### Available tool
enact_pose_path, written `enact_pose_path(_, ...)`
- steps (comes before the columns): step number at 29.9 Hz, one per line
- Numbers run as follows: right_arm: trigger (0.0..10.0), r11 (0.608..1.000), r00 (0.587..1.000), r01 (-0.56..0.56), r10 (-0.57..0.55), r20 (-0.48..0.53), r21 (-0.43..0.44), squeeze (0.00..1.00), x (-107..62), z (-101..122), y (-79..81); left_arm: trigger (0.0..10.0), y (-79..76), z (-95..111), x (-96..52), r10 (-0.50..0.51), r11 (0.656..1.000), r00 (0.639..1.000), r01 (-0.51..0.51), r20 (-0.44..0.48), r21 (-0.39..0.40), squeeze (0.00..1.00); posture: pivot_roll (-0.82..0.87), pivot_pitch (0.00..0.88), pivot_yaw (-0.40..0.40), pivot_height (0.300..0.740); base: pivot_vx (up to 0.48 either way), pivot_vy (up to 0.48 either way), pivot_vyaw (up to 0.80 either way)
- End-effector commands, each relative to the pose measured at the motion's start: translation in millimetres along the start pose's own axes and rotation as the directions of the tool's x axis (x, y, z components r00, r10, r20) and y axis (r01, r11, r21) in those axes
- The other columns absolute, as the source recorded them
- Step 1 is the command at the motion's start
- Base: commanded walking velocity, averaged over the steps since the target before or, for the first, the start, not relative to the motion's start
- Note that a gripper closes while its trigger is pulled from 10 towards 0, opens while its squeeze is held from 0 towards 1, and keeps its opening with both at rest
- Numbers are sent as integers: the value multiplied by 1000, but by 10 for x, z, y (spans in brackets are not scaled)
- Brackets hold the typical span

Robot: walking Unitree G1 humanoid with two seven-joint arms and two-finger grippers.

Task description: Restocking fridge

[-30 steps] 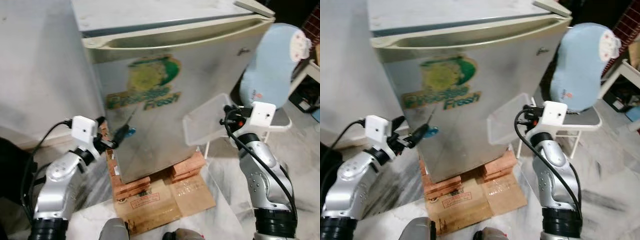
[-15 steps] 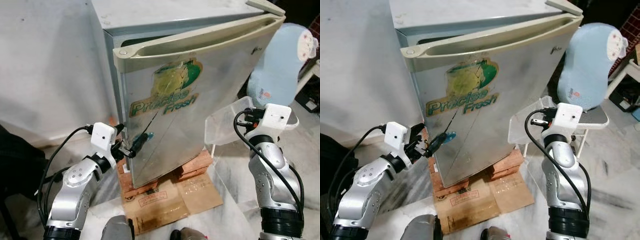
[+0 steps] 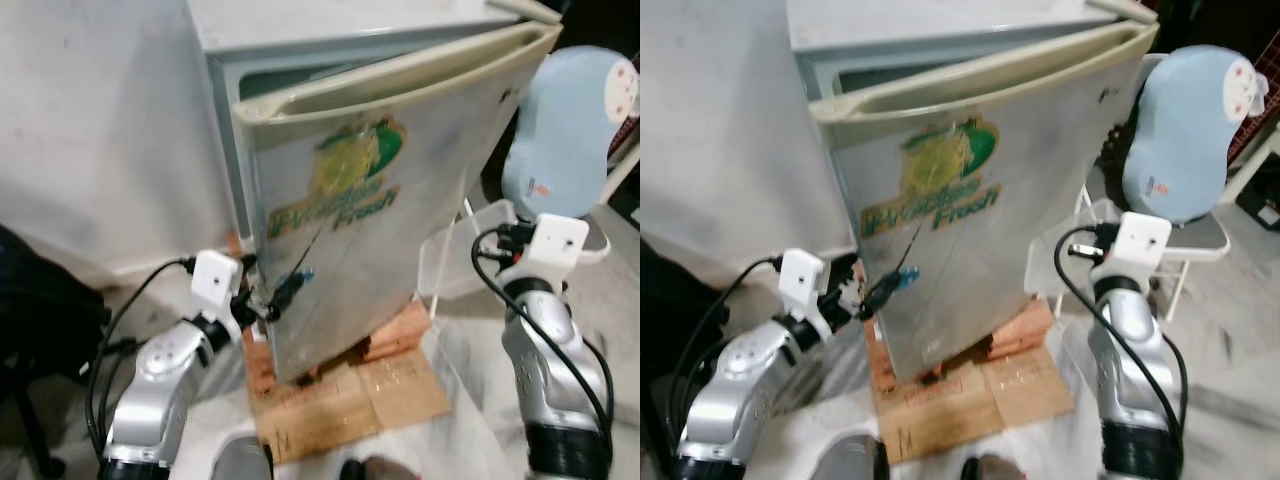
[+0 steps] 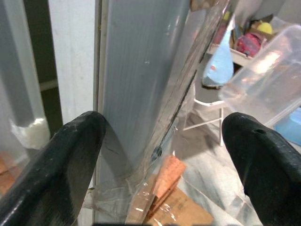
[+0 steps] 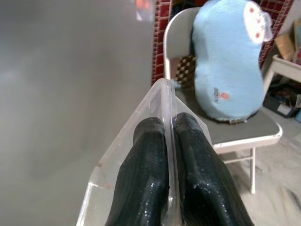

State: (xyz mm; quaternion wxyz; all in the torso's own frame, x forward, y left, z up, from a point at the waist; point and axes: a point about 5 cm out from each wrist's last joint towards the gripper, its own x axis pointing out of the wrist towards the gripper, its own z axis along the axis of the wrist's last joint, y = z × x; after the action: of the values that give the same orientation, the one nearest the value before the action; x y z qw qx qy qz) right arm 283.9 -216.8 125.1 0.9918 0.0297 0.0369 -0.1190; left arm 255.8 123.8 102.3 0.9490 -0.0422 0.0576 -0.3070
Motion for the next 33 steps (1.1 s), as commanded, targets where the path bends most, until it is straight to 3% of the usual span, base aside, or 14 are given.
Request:
enact_pose_path(1,10000,1000,1000,13,-13,15,-8,0,-25,24,-52,10000,-303,92,161,-164,986,986,164,32,21,0,-11,75,-54,740,0,-401,-650)
enact_pose_path(26,10000,990,994,107,-108,-2,-97,0,-179,-49,-250,10000,-356,94,218,-185,982,982,184,27,36,0,-32,60,-43,740,0,-362,-72)
enact_pose_path(33,10000,987,991,132,-133,4,-96,0,-203,-38,-275,10000,-391,131,308,-210,977,977,209,32,34,0,-39,63,-30,740,0,-79,0)
